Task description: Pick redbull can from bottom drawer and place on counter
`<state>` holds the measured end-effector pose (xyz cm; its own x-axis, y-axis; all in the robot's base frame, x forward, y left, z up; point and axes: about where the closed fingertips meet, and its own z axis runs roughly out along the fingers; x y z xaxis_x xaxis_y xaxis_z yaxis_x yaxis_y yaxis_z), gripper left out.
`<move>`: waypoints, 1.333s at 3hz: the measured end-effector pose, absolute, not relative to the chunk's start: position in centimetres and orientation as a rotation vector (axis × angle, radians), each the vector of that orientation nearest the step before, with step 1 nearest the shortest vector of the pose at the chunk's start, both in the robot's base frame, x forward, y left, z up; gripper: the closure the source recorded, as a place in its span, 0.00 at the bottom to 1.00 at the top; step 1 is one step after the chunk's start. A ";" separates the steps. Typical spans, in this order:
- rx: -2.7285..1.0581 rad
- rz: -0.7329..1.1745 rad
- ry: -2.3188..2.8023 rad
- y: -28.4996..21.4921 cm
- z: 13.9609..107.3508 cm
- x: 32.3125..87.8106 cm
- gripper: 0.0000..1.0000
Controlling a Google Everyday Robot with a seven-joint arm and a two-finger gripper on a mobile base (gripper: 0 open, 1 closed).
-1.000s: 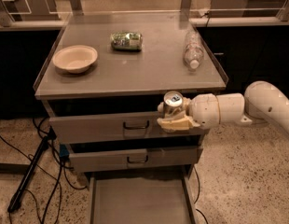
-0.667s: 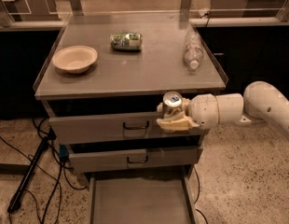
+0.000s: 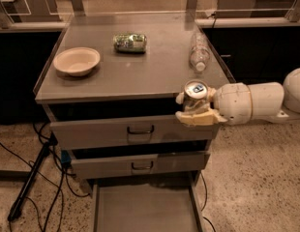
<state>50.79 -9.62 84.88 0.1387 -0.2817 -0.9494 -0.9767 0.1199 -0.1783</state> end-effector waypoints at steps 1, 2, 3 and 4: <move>-1.366 0.851 1.343 -9.6 85.1 50.9 1.00; -1.332 0.957 1.321 -9.7 85.8 52.5 1.00; -1.350 1.032 1.281 -9.4 88.0 54.4 1.00; -1.350 1.033 1.282 -9.4 87.9 54.4 1.00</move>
Offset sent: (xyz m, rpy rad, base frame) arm 0.0369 -0.0103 0.0182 0.1485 0.1221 0.0834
